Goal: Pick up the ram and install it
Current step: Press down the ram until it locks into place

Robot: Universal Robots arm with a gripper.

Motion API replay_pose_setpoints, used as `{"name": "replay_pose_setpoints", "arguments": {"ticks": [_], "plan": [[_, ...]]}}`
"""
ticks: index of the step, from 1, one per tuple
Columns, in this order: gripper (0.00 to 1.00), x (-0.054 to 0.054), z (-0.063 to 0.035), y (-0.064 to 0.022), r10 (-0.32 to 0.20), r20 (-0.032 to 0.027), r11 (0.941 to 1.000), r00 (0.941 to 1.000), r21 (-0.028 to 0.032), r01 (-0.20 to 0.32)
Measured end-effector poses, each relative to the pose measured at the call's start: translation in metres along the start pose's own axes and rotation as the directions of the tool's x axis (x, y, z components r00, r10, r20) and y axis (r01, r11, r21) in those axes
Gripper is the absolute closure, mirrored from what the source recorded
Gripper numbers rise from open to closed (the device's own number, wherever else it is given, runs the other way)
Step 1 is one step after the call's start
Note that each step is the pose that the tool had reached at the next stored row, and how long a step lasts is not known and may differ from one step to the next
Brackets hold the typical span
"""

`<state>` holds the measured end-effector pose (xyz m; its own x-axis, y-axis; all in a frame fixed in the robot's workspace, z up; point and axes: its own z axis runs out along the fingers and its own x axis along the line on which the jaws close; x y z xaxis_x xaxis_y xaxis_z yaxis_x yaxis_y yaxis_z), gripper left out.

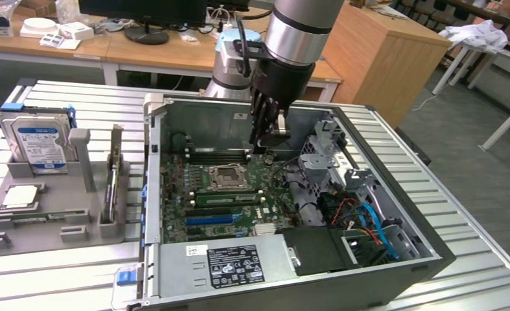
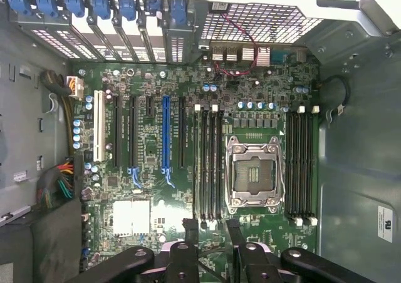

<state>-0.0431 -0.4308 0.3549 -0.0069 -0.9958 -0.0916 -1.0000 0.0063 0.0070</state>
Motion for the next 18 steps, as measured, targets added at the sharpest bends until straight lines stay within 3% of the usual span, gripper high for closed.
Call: {"name": "replay_pose_setpoints", "arguments": {"ticks": [9,11,13,18], "plan": [[0.71,0.0,0.0,0.0,0.0,-0.0001,1.0,1.0,0.0,0.0],[0.83,0.0,0.0,0.0,0.0,0.0,1.0,1.0,0.0,0.0],[0.89,0.0,0.0,0.0,0.0,0.0,1.0,1.0,0.0,0.0],[0.89,0.0,0.0,0.0,0.0,0.0,1.0,1.0,0.0,0.0]]}}
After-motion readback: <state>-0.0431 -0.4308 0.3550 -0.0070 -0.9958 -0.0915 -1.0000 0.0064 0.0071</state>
